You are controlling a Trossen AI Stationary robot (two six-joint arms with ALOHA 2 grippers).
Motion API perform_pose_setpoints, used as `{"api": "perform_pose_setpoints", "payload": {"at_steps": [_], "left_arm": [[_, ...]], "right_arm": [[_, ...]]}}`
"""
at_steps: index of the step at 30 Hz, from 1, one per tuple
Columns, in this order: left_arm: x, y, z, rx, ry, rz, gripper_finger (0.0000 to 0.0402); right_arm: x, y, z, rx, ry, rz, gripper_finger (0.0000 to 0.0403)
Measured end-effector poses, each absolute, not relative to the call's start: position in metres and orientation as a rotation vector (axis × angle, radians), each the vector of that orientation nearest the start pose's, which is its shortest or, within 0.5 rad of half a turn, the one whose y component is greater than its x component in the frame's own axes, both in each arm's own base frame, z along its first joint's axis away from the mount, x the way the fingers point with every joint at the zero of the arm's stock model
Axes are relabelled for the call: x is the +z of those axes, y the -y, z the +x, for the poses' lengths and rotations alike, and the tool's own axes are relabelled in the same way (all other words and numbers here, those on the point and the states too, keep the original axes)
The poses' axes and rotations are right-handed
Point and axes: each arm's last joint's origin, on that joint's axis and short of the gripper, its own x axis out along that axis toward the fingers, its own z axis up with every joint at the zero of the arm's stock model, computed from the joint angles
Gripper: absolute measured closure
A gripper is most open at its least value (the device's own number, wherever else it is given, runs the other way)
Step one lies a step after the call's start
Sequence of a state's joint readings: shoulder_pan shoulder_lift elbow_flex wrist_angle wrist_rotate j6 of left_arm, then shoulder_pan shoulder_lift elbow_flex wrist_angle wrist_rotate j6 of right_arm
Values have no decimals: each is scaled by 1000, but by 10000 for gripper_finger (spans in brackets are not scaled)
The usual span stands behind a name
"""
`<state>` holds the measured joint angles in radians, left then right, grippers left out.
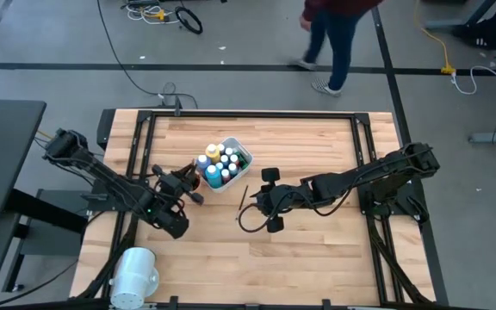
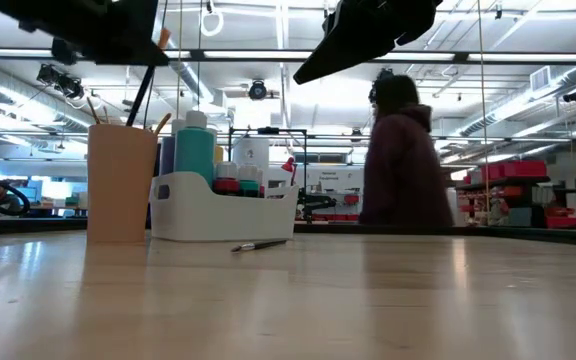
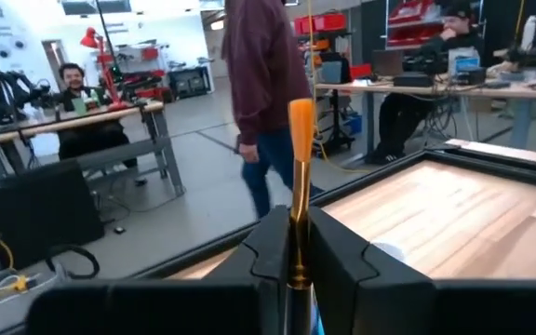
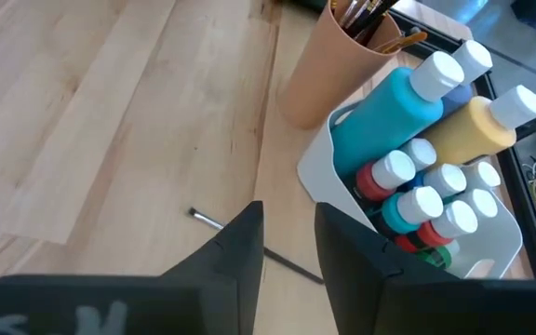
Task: Pick & Place Paint Supplies
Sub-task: Put the black gold paintbrush into the orange cup
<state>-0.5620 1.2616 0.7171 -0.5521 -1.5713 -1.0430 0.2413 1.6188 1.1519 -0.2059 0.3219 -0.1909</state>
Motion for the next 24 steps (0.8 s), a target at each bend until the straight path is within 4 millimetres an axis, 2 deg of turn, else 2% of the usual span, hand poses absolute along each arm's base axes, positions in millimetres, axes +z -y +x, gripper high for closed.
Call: {"api": "perform_pose_setpoints", "payload": {"at_steps": [6,24], "left_arm": [[209,86,193,995,-44,13,359],[205,76,200,959,-204,-66,355]], "right_arm": [[251,-75,345,-16,-649,-370,298],[251,-75,345,-15,-650,-370,298]]}}
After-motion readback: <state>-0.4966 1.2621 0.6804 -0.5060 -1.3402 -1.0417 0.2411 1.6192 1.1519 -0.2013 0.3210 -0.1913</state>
